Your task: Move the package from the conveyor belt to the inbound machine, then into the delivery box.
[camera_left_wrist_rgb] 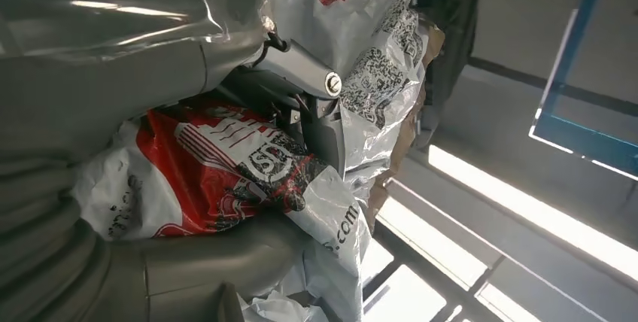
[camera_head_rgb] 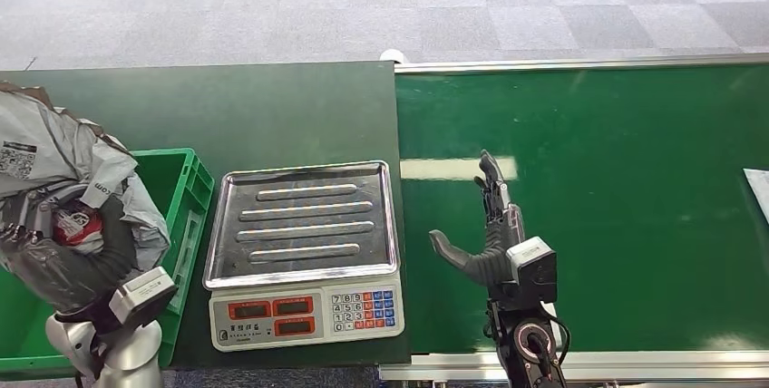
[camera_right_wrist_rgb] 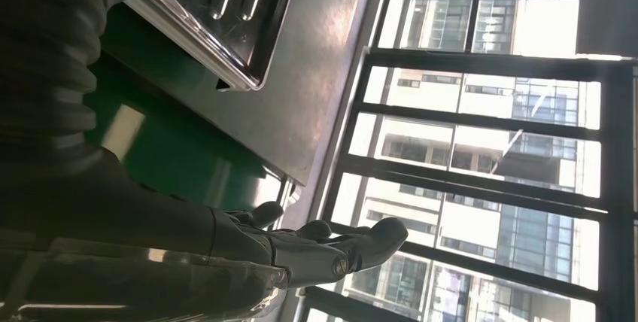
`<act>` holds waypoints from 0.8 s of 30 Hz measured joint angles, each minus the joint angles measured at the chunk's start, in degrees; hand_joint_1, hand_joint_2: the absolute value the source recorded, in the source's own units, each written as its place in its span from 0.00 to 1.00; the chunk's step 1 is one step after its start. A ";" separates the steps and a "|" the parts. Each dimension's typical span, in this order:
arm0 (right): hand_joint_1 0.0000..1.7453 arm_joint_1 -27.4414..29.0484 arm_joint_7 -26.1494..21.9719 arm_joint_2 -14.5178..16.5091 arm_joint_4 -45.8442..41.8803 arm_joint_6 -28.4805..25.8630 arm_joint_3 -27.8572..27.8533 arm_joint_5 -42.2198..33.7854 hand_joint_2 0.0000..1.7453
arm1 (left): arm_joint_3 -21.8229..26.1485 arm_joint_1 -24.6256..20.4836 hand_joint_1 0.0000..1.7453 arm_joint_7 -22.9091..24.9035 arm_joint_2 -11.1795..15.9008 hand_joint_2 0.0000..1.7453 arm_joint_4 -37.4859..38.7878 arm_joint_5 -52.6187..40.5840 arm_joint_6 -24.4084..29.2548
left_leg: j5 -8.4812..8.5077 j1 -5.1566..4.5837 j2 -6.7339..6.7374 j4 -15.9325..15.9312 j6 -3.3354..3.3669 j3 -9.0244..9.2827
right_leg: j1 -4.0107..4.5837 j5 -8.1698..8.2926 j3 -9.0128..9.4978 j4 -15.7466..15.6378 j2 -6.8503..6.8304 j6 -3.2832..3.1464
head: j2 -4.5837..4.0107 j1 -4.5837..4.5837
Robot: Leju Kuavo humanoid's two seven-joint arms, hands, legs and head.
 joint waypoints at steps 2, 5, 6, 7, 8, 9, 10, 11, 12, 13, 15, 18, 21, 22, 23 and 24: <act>0.00 0.14 0.00 -0.03 0.00 -0.03 -0.01 0.00 1.00 | 1.88 -0.41 0.99 0.01 -0.01 1.00 -0.28 -2.91 0.00 | 0.00 0.00 0.00 0.00 0.00 0.00 | 0.00 0.00 -0.01 0.00 0.00 0.00 | 0.00 0.00; 0.00 0.34 0.11 -0.13 -0.01 -0.04 -0.03 0.08 1.00 | 4.27 -0.82 0.96 0.04 -0.09 1.00 0.07 -6.43 0.00 | 0.00 0.00 0.00 0.00 0.00 0.00 | 0.00 0.00 -0.03 0.00 0.00 0.00 | 0.00 0.00; 0.00 0.44 0.26 -0.17 -0.01 -0.05 -0.05 0.11 1.00 | 5.05 -0.99 0.96 0.42 -0.17 1.00 0.56 -7.69 0.00 | 0.00 0.00 0.00 0.00 0.00 0.00 | 0.00 0.00 -0.04 0.00 0.00 0.00 | 0.00 -0.01; 0.00 0.57 0.44 -0.21 -0.02 -0.08 -0.06 0.09 1.00 | 5.81 -1.28 0.96 0.90 -0.25 1.00 1.41 -9.01 0.00 | 0.00 0.00 -0.01 0.00 0.00 -0.01 | 0.00 0.00 -0.04 0.00 0.00 0.00 | 0.00 0.01; 0.00 0.69 0.60 -0.25 -0.04 -0.13 -0.07 0.04 1.00 | 6.55 -1.62 0.96 1.19 -0.35 1.00 2.51 -10.01 0.00 | 0.00 0.00 -0.01 0.00 0.00 -0.02 | 0.00 0.00 -0.04 0.00 0.00 0.00 | 0.00 0.01; 0.00 0.82 0.69 -0.27 -0.09 -0.17 -0.07 -0.07 1.00 | 7.41 -1.91 0.96 1.28 -0.51 1.00 3.70 -10.74 0.00 | 0.00 0.00 0.02 0.00 0.00 -0.02 | 0.00 0.00 -0.04 0.00 0.01 0.00 | 0.00 0.01; 0.00 0.95 0.74 -0.28 -0.16 -0.22 -0.07 -0.14 1.00 | 8.24 -2.13 0.96 0.95 -0.73 1.00 4.85 -11.18 0.00 | 0.01 0.00 0.05 0.00 0.00 -0.03 | 0.00 0.01 -0.04 0.00 0.02 0.00 | 0.00 0.01; 0.00 1.09 0.75 -0.30 -0.23 -0.25 -0.07 -0.16 1.00 | 9.07 -2.23 0.96 0.50 -0.99 1.00 5.81 -11.31 0.00 | 0.00 0.00 0.08 0.00 0.00 -0.03 | 0.00 0.01 -0.05 0.00 0.03 0.00 | 0.00 0.01; 0.00 1.21 0.77 -0.31 -0.30 -0.29 -0.08 -0.17 1.00 | 9.76 -2.26 0.96 0.24 -1.22 1.00 6.57 -11.42 0.00 | 0.00 0.00 0.11 0.00 0.00 -0.03 | 0.00 0.01 -0.06 0.00 0.04 0.00 | 0.00 0.01; 0.00 1.29 0.78 -0.32 -0.33 -0.32 -0.08 -0.17 1.00 | 10.24 -2.31 0.95 0.13 -1.38 1.00 7.16 -11.49 0.00 | 0.00 0.00 0.11 0.01 0.00 -0.03 | 0.00 0.01 -0.07 0.00 0.04 0.00 | 0.00 0.01; 0.00 1.39 0.79 -0.32 -0.36 -0.37 -0.08 -0.17 1.00 | 10.95 -2.42 0.94 0.07 -1.62 1.00 8.07 -11.69 0.00 | 0.00 0.00 0.11 0.01 0.00 -0.04 | 0.00 0.01 -0.07 0.00 0.03 0.00 | 0.00 0.01; 0.00 1.50 0.89 -0.32 -0.45 -0.27 -0.11 0.14 1.00 | 12.54 -3.00 0.92 0.10 -2.18 1.00 9.91 -13.84 0.00 | 0.00 0.00 0.10 0.01 0.00 -0.05 | 0.00 0.01 -0.07 0.00 0.03 0.00 | 0.00 0.00; 0.00 1.57 1.17 -0.30 -0.66 0.29 -0.15 0.92 1.00 | 16.48 -4.01 0.70 0.20 -2.96 1.00 13.84 -17.72 0.00 | 0.00 0.00 0.14 0.00 0.00 -0.04 | 0.00 0.01 -0.08 0.00 0.06 -0.01 | 0.00 0.00; 0.00 1.59 1.21 -0.29 -0.68 0.43 -0.17 1.10 1.00 | 17.81 -4.21 0.52 0.38 -3.15 1.00 15.11 -18.62 0.01 | 0.00 0.00 0.16 0.00 0.00 -0.03 | 0.00 0.01 -0.08 0.00 0.08 -0.01 | 0.00 0.00; 0.00 1.60 1.22 -0.28 -0.68 0.54 -0.20 1.23 1.00 | 18.84 -4.36 0.34 0.85 -3.29 1.00 16.17 -19.53 0.01 | 0.00 0.00 0.17 0.00 0.00 -0.03 | 0.00 0.01 -0.08 0.00 0.08 -0.01 | 0.00 0.00; 0.00 1.62 1.22 -0.27 -0.68 0.59 -0.22 1.34 1.00 | 19.71 -4.48 0.17 1.59 -3.40 1.00 17.00 -20.76 0.01 | 0.01 0.00 0.15 0.00 0.00 -0.03 | 0.00 0.01 -0.08 0.00 0.07 -0.01 | 0.00 0.01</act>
